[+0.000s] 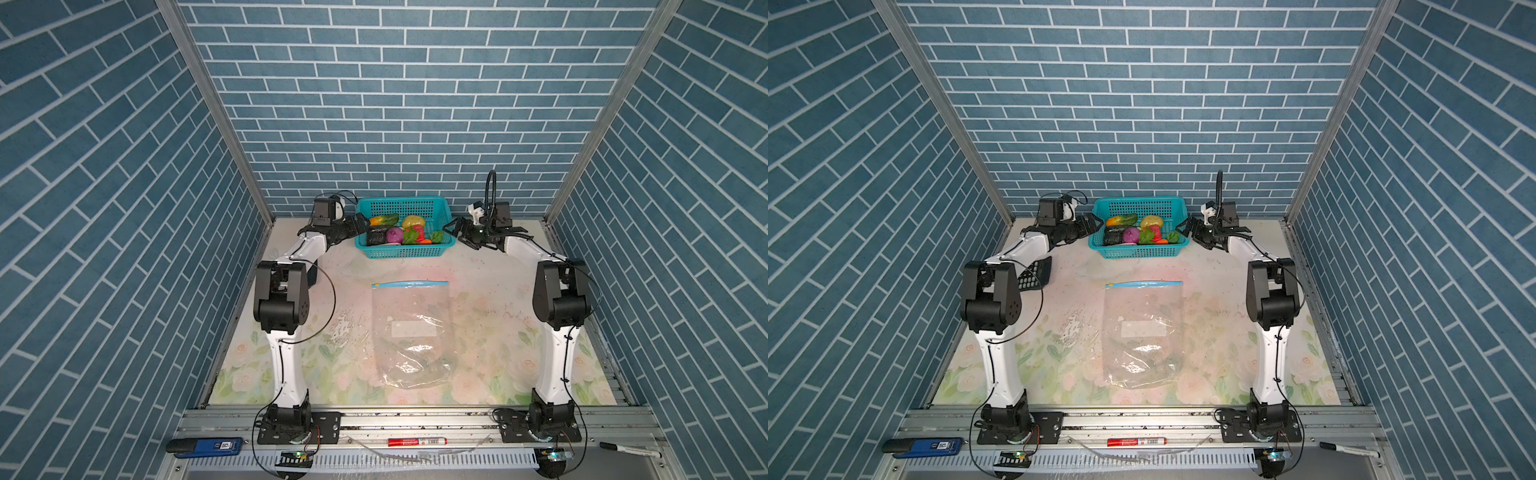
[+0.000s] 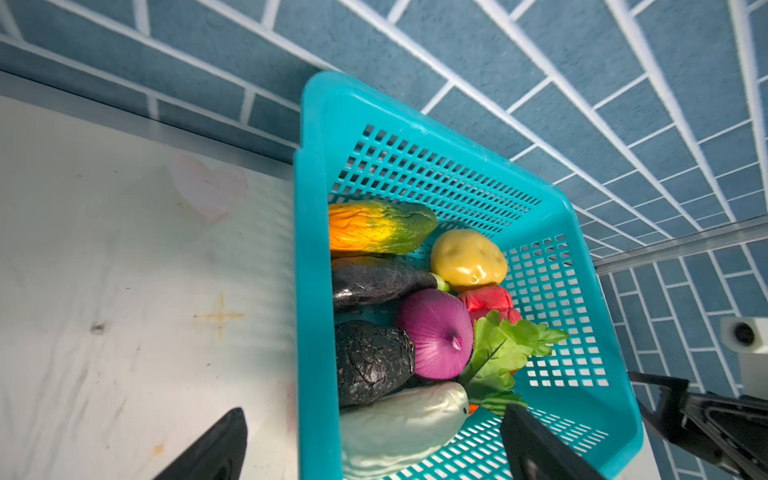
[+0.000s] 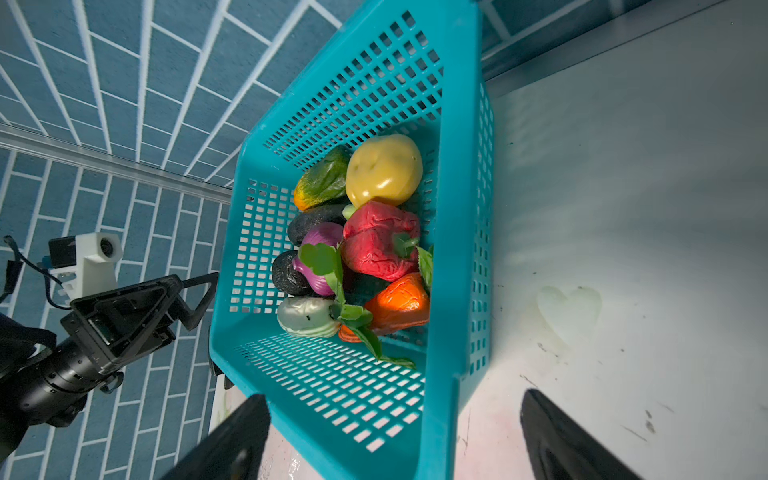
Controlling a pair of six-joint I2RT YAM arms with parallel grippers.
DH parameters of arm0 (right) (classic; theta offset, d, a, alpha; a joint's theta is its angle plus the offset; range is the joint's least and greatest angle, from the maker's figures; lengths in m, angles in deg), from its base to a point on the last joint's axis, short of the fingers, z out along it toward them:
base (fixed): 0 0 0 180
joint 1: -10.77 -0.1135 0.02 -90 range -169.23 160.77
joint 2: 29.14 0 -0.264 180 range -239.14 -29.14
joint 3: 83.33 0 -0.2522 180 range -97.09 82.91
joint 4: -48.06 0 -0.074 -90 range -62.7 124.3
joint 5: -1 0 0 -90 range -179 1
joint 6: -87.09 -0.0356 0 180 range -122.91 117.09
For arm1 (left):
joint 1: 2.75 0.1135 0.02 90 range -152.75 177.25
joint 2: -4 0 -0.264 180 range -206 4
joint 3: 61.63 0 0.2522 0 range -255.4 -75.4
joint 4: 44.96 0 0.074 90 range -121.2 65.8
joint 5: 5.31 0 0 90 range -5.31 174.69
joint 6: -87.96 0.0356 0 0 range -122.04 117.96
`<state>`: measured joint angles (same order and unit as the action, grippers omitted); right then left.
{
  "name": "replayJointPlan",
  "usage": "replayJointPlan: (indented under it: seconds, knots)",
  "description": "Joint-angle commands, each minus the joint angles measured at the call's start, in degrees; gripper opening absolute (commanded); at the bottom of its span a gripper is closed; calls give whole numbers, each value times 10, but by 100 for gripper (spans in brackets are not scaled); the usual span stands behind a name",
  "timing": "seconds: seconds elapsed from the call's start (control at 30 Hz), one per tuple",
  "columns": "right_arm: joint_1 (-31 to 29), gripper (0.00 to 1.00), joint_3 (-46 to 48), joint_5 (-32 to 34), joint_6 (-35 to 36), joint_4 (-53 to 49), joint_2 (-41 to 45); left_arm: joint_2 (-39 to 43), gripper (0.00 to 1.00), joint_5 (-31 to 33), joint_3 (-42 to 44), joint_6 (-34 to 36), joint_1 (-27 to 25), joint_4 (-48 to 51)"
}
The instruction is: Place the food in the zip-top bag and seal the zipper
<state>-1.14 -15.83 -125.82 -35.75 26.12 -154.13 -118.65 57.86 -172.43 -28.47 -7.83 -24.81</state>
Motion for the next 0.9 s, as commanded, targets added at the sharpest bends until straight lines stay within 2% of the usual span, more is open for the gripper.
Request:
replayJointPlan:
  seconds: [0.0, 0.47, 0.87]
  knots:
    - [-6, 92, -33, -23, 14, -1, -19, -21, 96, -31, -19, -13, 0, 5]
    - [-10, 80, -37, -26, 15, 6, -13, -33, 92, -62, -31, -30, -18, -2]
    - [-10, 77, 10, -8, 32, -4, 38, -35, 92, -60, -47, -19, -48, 10]
